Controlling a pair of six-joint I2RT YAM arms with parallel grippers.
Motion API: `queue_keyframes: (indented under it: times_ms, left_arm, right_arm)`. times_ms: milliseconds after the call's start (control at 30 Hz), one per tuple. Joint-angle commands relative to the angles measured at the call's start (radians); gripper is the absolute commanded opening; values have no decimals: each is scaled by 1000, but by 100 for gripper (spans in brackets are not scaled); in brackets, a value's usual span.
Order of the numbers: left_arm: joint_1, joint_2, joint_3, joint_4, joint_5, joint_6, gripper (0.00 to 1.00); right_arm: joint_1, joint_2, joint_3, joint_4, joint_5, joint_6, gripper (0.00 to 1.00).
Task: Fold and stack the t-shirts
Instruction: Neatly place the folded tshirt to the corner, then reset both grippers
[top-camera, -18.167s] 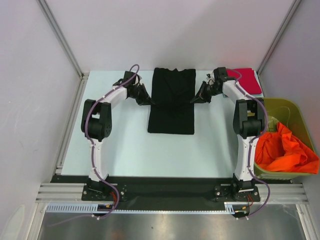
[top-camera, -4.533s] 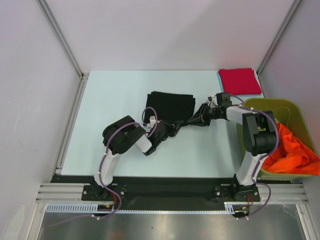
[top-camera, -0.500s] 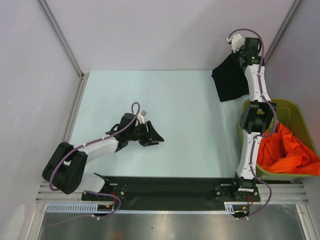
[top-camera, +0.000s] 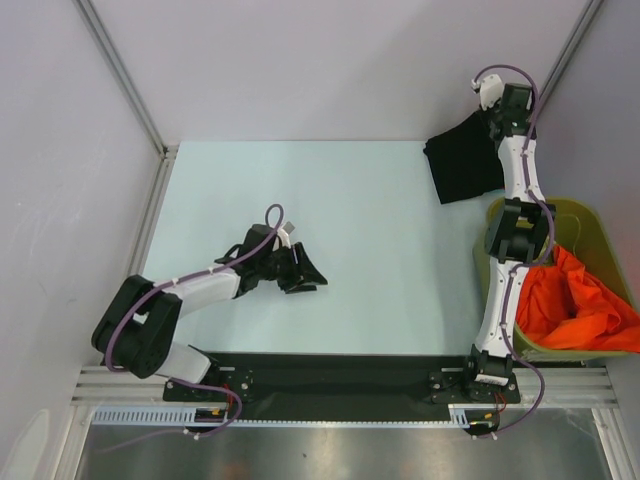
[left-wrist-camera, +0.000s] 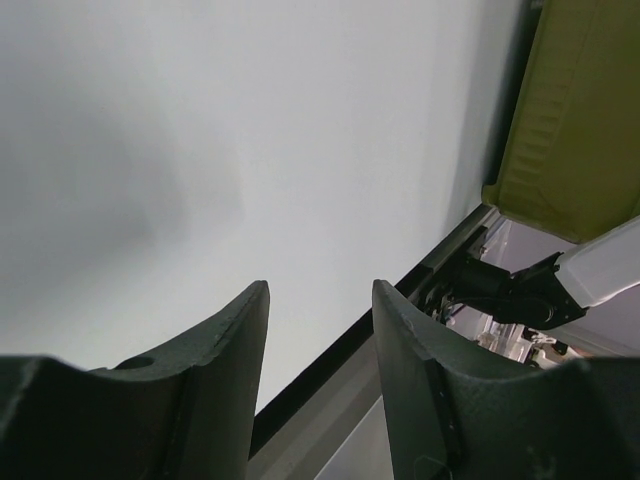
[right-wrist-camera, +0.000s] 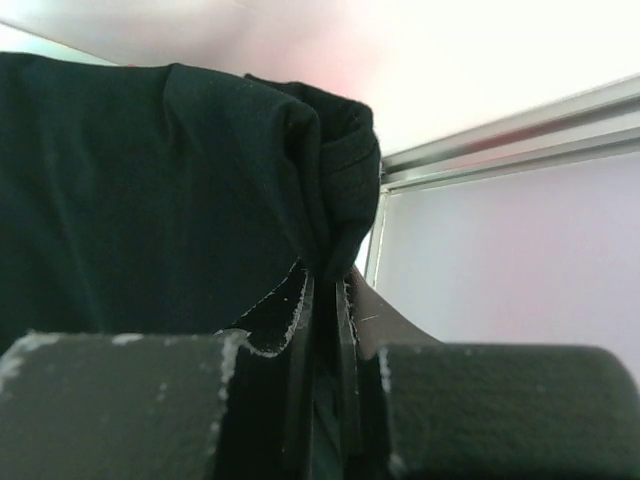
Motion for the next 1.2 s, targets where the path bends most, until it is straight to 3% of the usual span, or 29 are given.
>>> queue_keyframes:
  times_ms: [0,200,267,367,400,433,500,567,700,867,1000,1133,1167]
  left_arm:
    - [8,12,44,-26,25,31,51]
    - [8,35,84,-56,19,33,50]
    - [8,48,98,-81,20,36,50]
    - [8,54,125,-119,19,57,50]
    - [8,52,133,-140,17,62,50]
    - [8,49,133,-147,14,65,50]
    - [8,34,129,-161,10,65,50]
    - [8,8,122,-162,5,57,50]
    - [8,-59,98,-150,-6,34,51]
    - [8,-158,35,-121,-15,-5,52]
    - [4,-285,-39,-89,-46,-33,55]
    - [4,-463,-143,-9,-70,-108,60]
    - [6,-490,-186,19,-78,-140,63]
  right_arm:
    - [-27,32,54,108,-18,21,0]
    - [-52,75,65,214,0,20,4]
    - [-70,95,68,241,7,32,22]
    - [-86,112,92,264,20,67,32]
    - [-90,111,92,275,58,75,42]
    - [-90,109,92,283,88,82,61]
    - [-93,97,94,275,148,112,65]
    - [-93,74,92,265,200,159,78]
    - [-81,-10,60,190,212,237,95]
    - [18,-138,5,64,131,312,100]
    - [104,-309,-202,31,-19,487,100]
    - [191,-545,-493,71,-209,764,100]
    - [231,-596,-638,133,-232,805,100]
